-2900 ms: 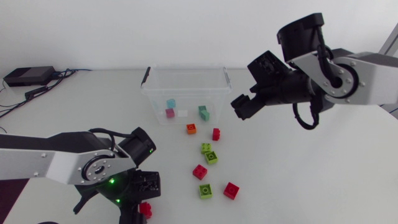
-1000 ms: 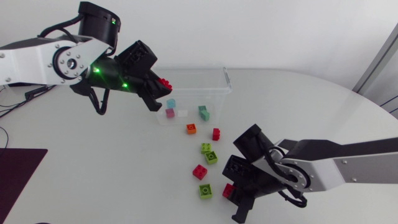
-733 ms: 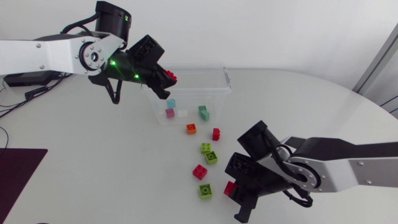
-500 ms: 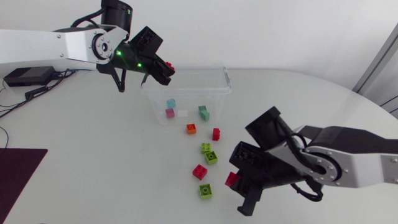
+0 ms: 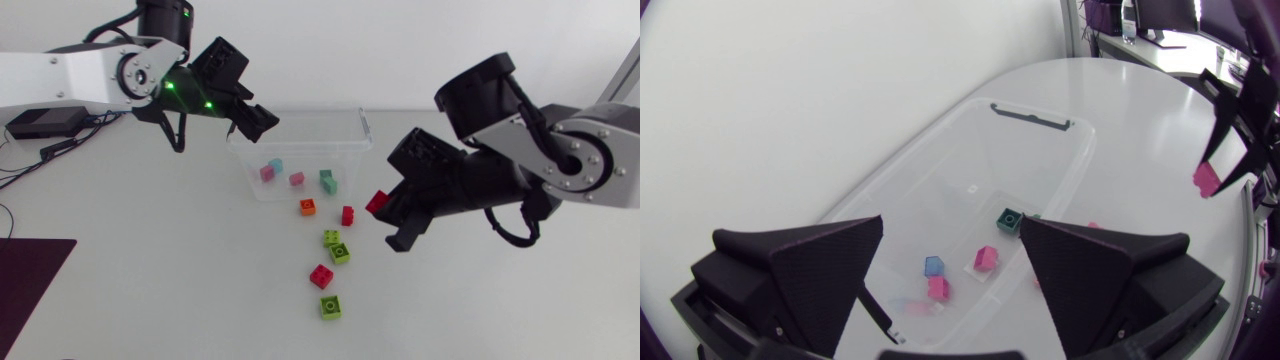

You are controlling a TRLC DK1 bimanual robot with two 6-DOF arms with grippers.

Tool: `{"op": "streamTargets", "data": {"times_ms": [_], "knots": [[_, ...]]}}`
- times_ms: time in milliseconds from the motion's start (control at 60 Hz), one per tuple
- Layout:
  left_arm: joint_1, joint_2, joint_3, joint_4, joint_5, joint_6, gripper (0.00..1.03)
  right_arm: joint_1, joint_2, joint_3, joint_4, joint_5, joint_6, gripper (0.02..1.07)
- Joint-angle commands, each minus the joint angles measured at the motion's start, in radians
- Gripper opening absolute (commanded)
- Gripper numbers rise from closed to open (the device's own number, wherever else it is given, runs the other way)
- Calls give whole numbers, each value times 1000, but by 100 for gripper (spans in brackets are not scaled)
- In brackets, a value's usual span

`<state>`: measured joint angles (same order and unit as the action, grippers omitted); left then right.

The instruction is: Pick up the duplo bricks and place them in the container

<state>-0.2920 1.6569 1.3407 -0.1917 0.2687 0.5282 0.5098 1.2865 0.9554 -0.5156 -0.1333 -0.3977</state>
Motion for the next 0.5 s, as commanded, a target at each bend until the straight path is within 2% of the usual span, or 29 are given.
{"op": "streamTargets", "data": {"times_ms": [0,200,483], "knots": [[-13,-103,-87,-8,23,27,98,-25,51,55,11,-6,-18,17],[-44,-243,-259,-83,75,105,98,-65,165,194,62,-32,5,17],[-91,-319,-457,-140,95,214,98,-82,330,381,104,-43,20,17]]}}
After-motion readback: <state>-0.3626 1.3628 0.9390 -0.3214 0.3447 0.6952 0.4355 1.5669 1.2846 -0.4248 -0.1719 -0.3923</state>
